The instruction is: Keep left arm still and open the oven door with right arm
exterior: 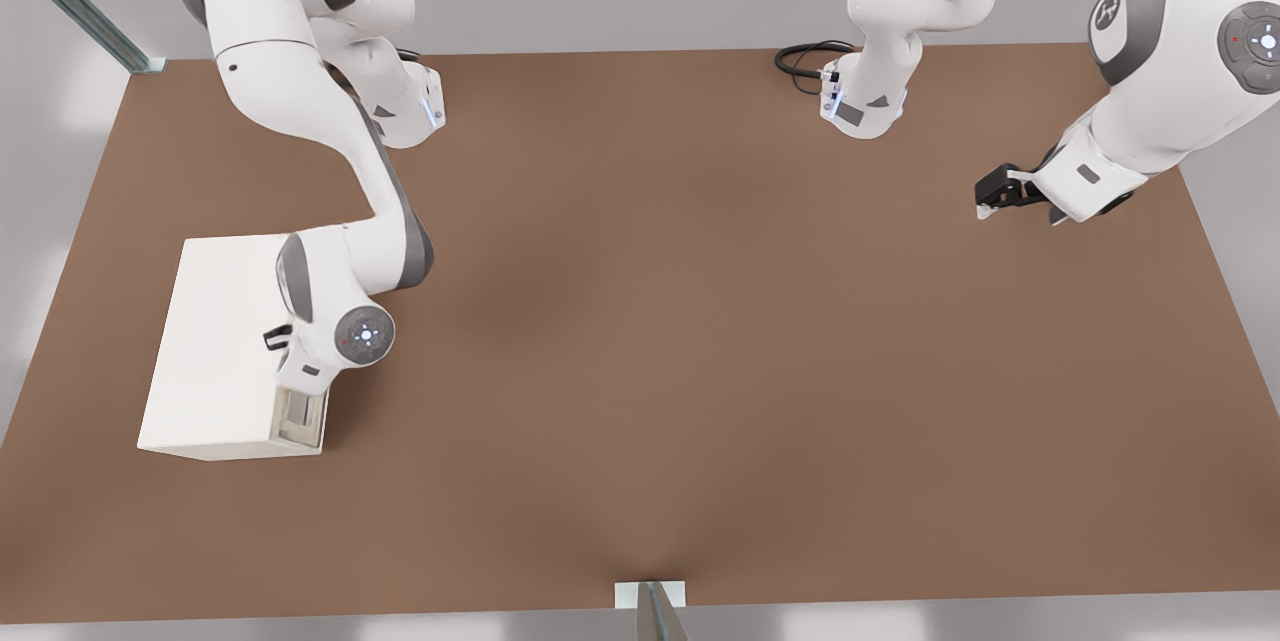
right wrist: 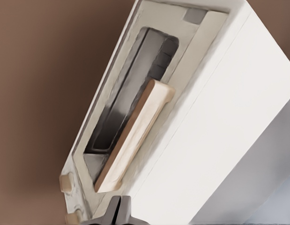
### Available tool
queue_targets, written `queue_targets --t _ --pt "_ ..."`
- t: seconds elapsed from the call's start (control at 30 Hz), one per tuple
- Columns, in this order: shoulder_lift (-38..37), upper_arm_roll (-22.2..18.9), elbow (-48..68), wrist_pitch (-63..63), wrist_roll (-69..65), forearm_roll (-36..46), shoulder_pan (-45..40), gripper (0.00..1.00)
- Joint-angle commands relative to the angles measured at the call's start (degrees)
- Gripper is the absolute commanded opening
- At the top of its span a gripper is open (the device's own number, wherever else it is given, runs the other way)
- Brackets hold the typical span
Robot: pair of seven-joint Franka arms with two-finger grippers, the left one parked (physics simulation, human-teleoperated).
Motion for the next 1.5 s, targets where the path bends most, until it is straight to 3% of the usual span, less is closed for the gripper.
queue_targets --t 0.0,0.3,1.27,1.43,1.47 --pt "0.25 -0.01 -1.89 4.90 13.79 -4.94 0.09 0.21" --pt "3.77 -0.01 -1.63 6.22 17.66 -4.94 0.17 0.21" --pt "3.15 -0.18 -1.81 3.58 16.70 -4.76 -0.53 0.21" --pt "3.59 0.17 0.83 1.03 17.49 -2.92 1.75 0.21" --pt "3.59 0.08 3.63 -0.98 16.87 0.50 2.28 0.21"
